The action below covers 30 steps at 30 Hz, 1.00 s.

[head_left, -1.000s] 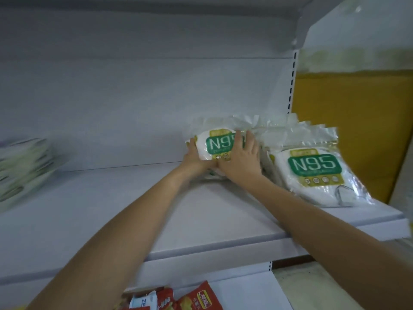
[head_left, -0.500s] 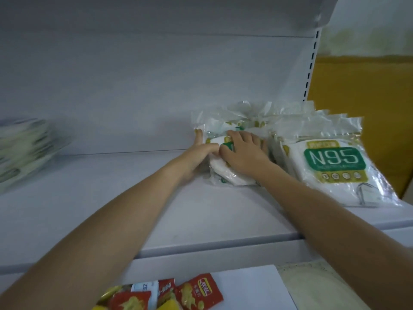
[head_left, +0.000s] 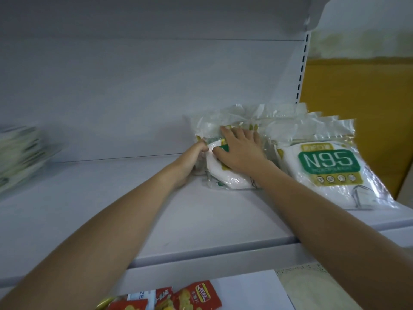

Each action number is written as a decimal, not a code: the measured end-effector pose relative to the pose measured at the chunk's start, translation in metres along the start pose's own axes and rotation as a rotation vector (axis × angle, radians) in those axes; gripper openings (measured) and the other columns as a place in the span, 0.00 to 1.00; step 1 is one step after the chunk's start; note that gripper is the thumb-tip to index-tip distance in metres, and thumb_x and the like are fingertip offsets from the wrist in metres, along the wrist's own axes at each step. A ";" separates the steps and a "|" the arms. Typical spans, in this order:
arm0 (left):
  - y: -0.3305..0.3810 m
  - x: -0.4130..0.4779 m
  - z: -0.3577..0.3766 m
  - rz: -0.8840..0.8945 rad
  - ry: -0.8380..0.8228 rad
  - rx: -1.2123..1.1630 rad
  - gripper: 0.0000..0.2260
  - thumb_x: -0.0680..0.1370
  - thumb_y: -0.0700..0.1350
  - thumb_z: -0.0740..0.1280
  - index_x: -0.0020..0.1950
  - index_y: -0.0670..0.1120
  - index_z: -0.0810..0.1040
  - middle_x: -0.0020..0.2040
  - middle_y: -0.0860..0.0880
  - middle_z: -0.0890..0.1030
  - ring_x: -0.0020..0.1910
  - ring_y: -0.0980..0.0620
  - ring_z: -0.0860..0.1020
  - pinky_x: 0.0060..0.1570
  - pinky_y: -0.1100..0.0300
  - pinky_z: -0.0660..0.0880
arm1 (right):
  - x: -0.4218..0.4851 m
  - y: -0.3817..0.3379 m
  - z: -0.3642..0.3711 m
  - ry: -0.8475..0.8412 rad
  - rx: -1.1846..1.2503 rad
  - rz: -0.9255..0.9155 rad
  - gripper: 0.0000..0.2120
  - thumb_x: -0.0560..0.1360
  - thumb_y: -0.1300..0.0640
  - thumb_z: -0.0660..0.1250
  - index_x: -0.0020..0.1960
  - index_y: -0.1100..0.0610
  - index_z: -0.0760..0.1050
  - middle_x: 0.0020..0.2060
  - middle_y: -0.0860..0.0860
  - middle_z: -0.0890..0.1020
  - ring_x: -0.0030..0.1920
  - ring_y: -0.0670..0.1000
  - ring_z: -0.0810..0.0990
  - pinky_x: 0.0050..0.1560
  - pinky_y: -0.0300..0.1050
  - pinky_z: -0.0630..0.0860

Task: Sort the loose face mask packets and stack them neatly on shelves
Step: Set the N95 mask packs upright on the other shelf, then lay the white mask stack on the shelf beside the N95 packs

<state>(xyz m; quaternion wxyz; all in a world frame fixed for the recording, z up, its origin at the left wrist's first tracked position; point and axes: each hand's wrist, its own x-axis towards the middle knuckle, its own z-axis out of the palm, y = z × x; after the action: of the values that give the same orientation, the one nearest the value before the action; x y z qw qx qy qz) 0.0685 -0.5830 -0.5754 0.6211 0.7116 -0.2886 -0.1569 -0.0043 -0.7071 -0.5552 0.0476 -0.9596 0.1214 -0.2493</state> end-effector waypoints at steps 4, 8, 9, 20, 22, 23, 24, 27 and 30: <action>0.001 0.001 0.003 0.082 0.022 0.016 0.10 0.80 0.43 0.54 0.42 0.51 0.72 0.24 0.63 0.77 0.24 0.69 0.74 0.20 0.76 0.66 | -0.005 -0.001 0.000 0.106 0.029 -0.066 0.26 0.75 0.47 0.59 0.71 0.53 0.62 0.65 0.57 0.69 0.66 0.58 0.64 0.67 0.52 0.56; 0.001 0.004 0.003 0.093 0.005 -0.014 0.12 0.81 0.45 0.54 0.43 0.50 0.74 0.25 0.63 0.78 0.25 0.70 0.75 0.19 0.76 0.66 | -0.005 -0.007 -0.001 0.321 0.125 -0.135 0.29 0.72 0.54 0.63 0.71 0.55 0.62 0.59 0.56 0.69 0.60 0.58 0.65 0.62 0.46 0.57; 0.003 0.003 0.004 0.099 0.004 -0.018 0.12 0.82 0.45 0.53 0.43 0.50 0.74 0.25 0.64 0.78 0.25 0.71 0.75 0.20 0.76 0.66 | -0.003 -0.008 -0.002 0.334 0.109 -0.138 0.30 0.72 0.53 0.63 0.72 0.56 0.62 0.59 0.56 0.69 0.60 0.58 0.65 0.62 0.46 0.57; 0.002 -0.004 0.004 0.077 -0.056 -0.104 0.16 0.83 0.49 0.52 0.42 0.49 0.75 0.27 0.57 0.80 0.24 0.63 0.76 0.23 0.72 0.68 | 0.008 -0.009 0.003 -0.006 -0.095 0.012 0.27 0.77 0.41 0.51 0.71 0.54 0.63 0.69 0.57 0.68 0.69 0.59 0.65 0.69 0.54 0.55; 0.003 -0.003 0.005 0.114 -0.029 -0.120 0.14 0.83 0.48 0.53 0.42 0.49 0.74 0.28 0.56 0.78 0.25 0.62 0.75 0.26 0.67 0.67 | 0.007 -0.009 0.004 0.019 -0.100 0.009 0.26 0.77 0.42 0.52 0.70 0.54 0.64 0.68 0.57 0.69 0.68 0.59 0.65 0.68 0.54 0.56; 0.003 -0.002 0.005 0.128 -0.015 -0.120 0.12 0.82 0.47 0.54 0.43 0.48 0.74 0.29 0.56 0.77 0.26 0.61 0.74 0.27 0.66 0.67 | 0.006 -0.008 0.004 0.042 -0.091 0.010 0.26 0.77 0.43 0.53 0.70 0.54 0.65 0.68 0.57 0.69 0.68 0.59 0.65 0.68 0.54 0.56; 0.002 -0.001 0.005 0.129 -0.009 -0.124 0.10 0.82 0.47 0.55 0.46 0.48 0.74 0.31 0.55 0.77 0.28 0.59 0.74 0.28 0.65 0.66 | 0.005 -0.007 0.004 0.066 -0.078 0.009 0.26 0.77 0.43 0.53 0.70 0.55 0.65 0.68 0.57 0.69 0.68 0.59 0.65 0.68 0.53 0.56; 0.000 0.000 0.006 0.126 0.029 -0.126 0.06 0.82 0.44 0.56 0.52 0.46 0.72 0.36 0.52 0.77 0.30 0.58 0.74 0.28 0.66 0.67 | 0.004 -0.005 0.005 0.093 -0.040 0.009 0.26 0.77 0.43 0.54 0.71 0.54 0.63 0.68 0.56 0.69 0.68 0.59 0.65 0.68 0.53 0.56; -0.002 0.001 0.005 0.081 0.038 -0.053 0.05 0.82 0.47 0.57 0.54 0.48 0.71 0.42 0.52 0.77 0.34 0.59 0.76 0.30 0.68 0.71 | 0.004 -0.008 0.006 0.123 -0.028 -0.016 0.27 0.77 0.42 0.56 0.72 0.55 0.61 0.69 0.57 0.66 0.70 0.58 0.62 0.71 0.55 0.51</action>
<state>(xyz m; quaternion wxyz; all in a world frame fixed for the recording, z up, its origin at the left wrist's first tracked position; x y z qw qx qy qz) 0.0663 -0.5872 -0.5778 0.6511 0.6853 -0.3011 -0.1257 0.0041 -0.7006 -0.5575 0.0245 -0.9440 0.1199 -0.3065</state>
